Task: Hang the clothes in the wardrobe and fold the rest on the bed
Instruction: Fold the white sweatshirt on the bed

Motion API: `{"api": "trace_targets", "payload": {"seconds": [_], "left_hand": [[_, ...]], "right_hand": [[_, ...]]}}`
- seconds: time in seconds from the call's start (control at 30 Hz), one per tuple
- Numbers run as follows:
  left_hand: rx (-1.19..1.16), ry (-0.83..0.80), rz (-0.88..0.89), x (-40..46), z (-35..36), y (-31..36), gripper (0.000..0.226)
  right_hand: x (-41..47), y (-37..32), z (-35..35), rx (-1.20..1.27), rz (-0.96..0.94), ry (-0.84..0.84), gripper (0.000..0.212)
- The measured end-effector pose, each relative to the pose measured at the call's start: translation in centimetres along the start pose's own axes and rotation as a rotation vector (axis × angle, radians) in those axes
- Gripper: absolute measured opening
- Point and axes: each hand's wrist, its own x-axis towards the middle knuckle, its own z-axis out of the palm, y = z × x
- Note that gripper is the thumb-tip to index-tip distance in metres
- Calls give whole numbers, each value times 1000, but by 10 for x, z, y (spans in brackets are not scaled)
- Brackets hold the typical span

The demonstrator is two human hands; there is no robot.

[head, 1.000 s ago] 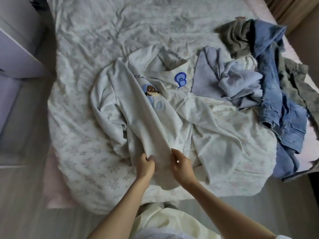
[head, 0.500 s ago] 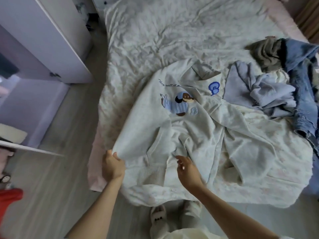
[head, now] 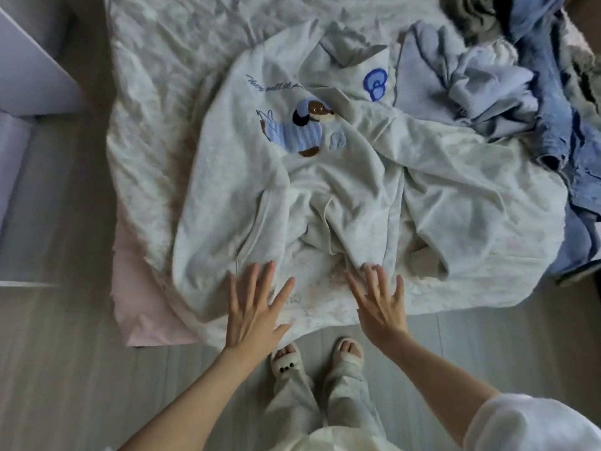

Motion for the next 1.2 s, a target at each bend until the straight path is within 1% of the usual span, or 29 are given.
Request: {"api": "trace_targets", "payload": {"seconds": [0.07, 0.1, 0.17, 0.23, 0.27, 0.33, 0.4, 0.47, 0.53, 0.63, 0.7, 0.73, 0.77, 0.83, 0.87, 0.9, 0.93, 0.97, 1.03, 1.2], "left_hand": [[81, -76, -8, 5, 7, -2, 116], [108, -78, -27, 7, 10, -6, 115], [118, -14, -49, 12, 14, -17, 103], [21, 65, -50, 15, 14, -27, 90], [-27, 66, -65, 16, 11, -31, 87], [-144, 6, -129, 21, -3, -35, 81], [-286, -40, -220, 23, -20, -37, 75], [-398, 1, -302, 21, -35, -37, 75], [-448, 73, -315, 15, -56, -36, 75], [-340, 177, -204, -1, -81, -31, 80], [-228, 213, -114, -9, -93, -21, 83], [-193, 169, -85, -11, -95, -13, 83], [-143, 40, -89, -11, -95, -7, 83], [-60, -313, -148, -15, -85, 3, 82], [-76, -482, -185, -17, -79, 7, 80], [-118, -592, -223, -18, -74, 11, 78], [-165, -632, -258, -19, -69, 13, 78], [-196, -637, -293, -21, -65, 15, 78], [-245, -576, -392, -26, -58, 14, 73], [-591, -273, -837, -34, -38, -11, 61]], "right_hand": [[14, 6, 2, -86, -18, 59, 94], [21, 10, 3, -120, -21, 101, 91], [33, 19, 4, -172, -68, 226, 80], [43, 27, 2, -148, -113, 373, 66], [45, 29, -2, -113, -129, 434, 61], [45, 37, -18, -26, -147, 493, 56], [35, 53, -37, 29, -148, 504, 49], [23, 77, -59, 52, -97, 489, 46], [10, 106, -83, 111, -5, 457, 43], [-13, 154, -110, 214, 135, 419, 33], [-28, 180, -118, 183, 128, 404, 32], [-36, 189, -117, 148, 103, 367, 33], [-39, 193, -113, 90, 73, 287, 35], [-48, 193, -104, -19, 74, 44, 41], [-50, 191, -99, -39, 110, -55, 43], [-50, 186, -93, -24, 136, -117, 44], [-50, 179, -87, 6, 151, -153, 46], [-49, 170, -82, 38, 145, -173, 48], [-44, 148, -72, 94, 83, -156, 51], [-25, 83, -65, 260, -96, -66, 52]]}}
